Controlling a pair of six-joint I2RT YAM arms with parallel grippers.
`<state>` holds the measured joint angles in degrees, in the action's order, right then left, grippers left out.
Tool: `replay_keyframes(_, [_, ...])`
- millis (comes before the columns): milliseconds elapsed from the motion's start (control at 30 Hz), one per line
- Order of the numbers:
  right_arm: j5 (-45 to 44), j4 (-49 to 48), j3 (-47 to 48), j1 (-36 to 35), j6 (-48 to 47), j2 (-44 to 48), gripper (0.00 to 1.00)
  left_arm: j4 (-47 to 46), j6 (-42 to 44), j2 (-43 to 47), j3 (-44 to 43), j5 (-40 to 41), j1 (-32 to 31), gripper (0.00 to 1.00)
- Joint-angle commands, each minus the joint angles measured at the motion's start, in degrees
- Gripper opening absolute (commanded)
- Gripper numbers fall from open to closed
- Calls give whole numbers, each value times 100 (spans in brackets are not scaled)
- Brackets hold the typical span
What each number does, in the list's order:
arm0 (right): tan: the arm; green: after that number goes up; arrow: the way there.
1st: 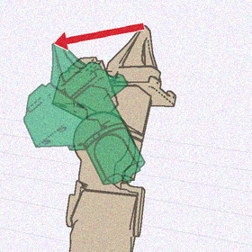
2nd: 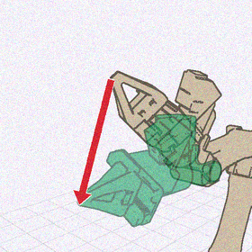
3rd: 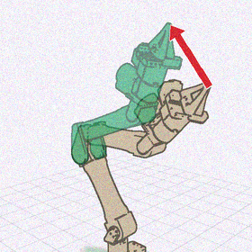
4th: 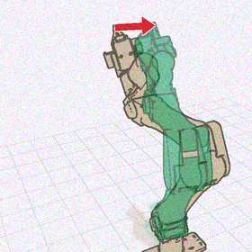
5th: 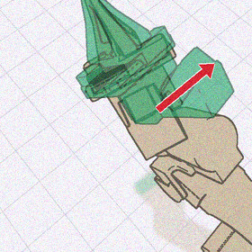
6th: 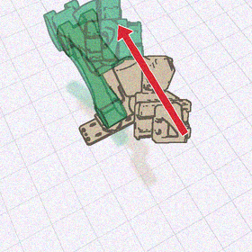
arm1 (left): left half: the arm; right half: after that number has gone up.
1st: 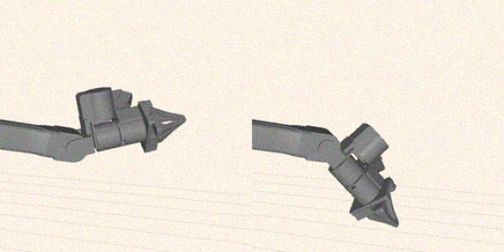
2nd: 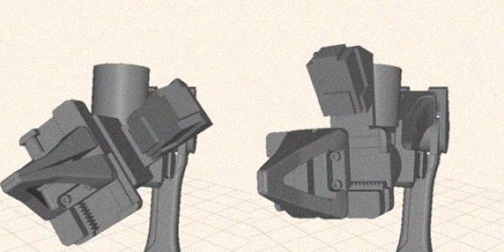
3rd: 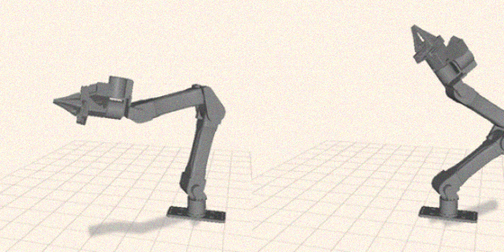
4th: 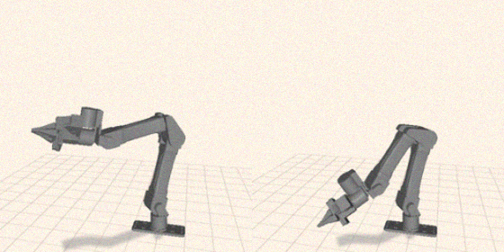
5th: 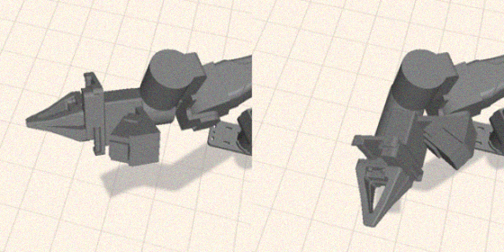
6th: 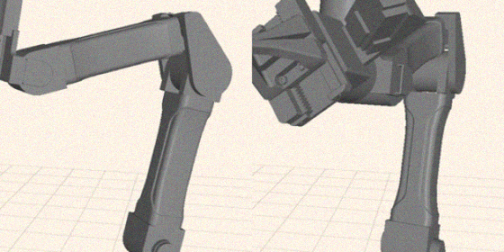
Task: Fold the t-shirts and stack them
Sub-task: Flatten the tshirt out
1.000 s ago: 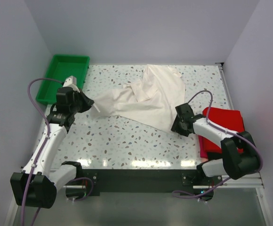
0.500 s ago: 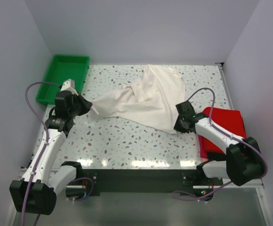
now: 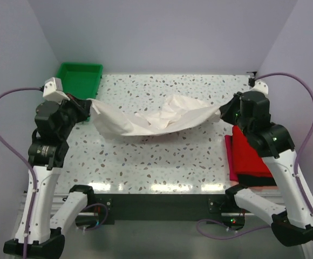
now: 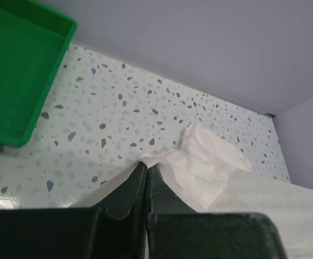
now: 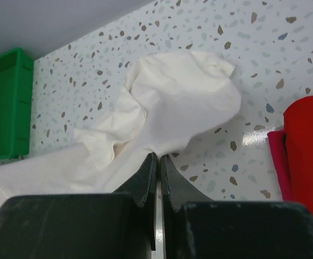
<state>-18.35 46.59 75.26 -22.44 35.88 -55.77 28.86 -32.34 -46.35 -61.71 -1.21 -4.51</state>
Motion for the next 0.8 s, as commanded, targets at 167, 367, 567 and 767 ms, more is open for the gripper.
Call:
replay_keyframes(167, [-511,1264,2061,29,-424,268,0,242,-159,434,-2036,297,47,0])
replay_keyframes(367, [-486,1695,3388,20,-582,303,0,383,-211,381,-3276,517,47,0])
replay_keyframes(567, [-354,1399,3654,20,-714,119,0,138,-308,39,-3559,438,38,0])
replay_keyframes(767, [-134,258,2890,20,-775,-214,0,-881,-361,-531,-2777,359,38,0])
